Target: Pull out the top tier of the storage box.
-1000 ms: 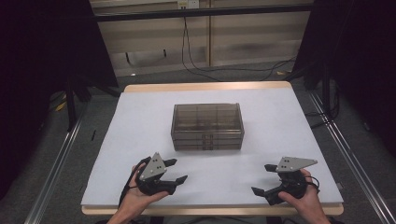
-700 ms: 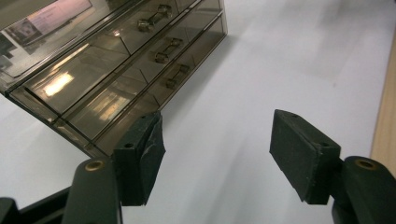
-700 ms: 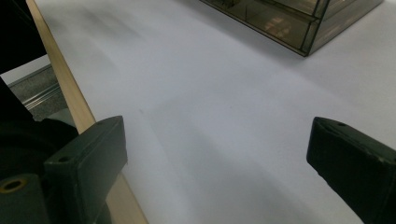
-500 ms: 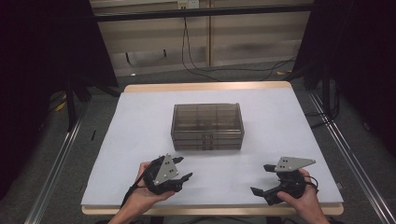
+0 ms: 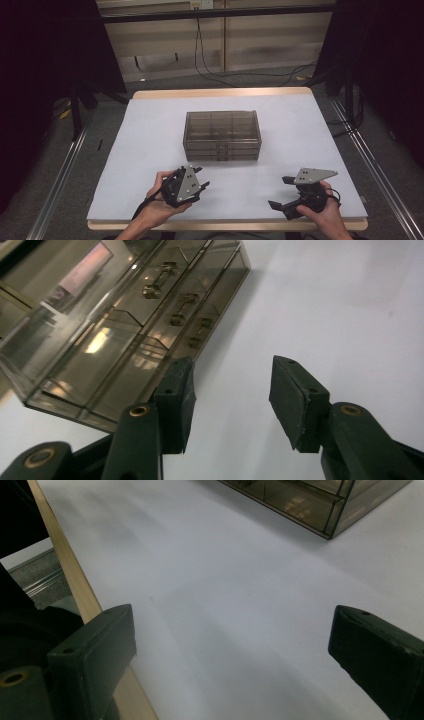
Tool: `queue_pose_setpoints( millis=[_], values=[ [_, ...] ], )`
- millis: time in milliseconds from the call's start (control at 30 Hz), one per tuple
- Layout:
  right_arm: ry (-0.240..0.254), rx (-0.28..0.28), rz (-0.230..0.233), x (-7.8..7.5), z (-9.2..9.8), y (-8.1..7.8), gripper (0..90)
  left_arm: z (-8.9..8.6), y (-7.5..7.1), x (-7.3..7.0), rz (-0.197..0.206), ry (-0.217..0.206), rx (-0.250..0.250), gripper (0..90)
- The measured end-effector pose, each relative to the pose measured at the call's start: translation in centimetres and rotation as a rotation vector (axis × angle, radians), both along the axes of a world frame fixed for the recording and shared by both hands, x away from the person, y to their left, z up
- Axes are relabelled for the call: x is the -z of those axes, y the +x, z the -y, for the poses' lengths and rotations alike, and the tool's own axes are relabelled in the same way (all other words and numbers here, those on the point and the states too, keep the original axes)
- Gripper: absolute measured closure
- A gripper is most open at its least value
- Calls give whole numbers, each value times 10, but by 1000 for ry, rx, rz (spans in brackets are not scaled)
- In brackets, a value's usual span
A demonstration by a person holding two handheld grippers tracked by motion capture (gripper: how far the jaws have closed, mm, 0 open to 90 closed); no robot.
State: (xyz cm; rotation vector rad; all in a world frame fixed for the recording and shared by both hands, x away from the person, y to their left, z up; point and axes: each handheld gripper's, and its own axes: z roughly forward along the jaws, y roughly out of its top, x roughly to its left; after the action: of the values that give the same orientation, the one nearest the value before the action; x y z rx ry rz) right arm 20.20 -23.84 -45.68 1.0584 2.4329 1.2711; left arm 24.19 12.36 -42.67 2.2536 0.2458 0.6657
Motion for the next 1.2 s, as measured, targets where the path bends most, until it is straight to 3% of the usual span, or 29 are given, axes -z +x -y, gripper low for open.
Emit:
queue_pose_setpoints(
  millis=[233,300,433,633,767,1000,1033,1133,1200],
  values=[
    [6,4,-2,0,1,-1,52,8,3,-7,90,43,8,509],
    [4,6,0,0,1,-1,51,9,3,-6,84,47,4,524],
    [3,4,1,0,1,-1,51,13,6,-4,114,72,-3,569],
    [2,6,-2,0,1,-1,52,19,7,-1,156,126,15,557],
    [2,6,-3,0,1,0,51,22,8,-2,169,121,12,558],
    [1,3,-2,0,0,0,52,29,7,-6,211,157,17,567],
    [1,2,-2,0,0,0,52,31,6,-7,236,173,19,568],
    [1,-1,-5,0,0,0,51,36,4,-7,257,193,22,568],
    [-1,-1,-4,0,0,0,52,40,4,-6,303,216,30,568]
  ],
)
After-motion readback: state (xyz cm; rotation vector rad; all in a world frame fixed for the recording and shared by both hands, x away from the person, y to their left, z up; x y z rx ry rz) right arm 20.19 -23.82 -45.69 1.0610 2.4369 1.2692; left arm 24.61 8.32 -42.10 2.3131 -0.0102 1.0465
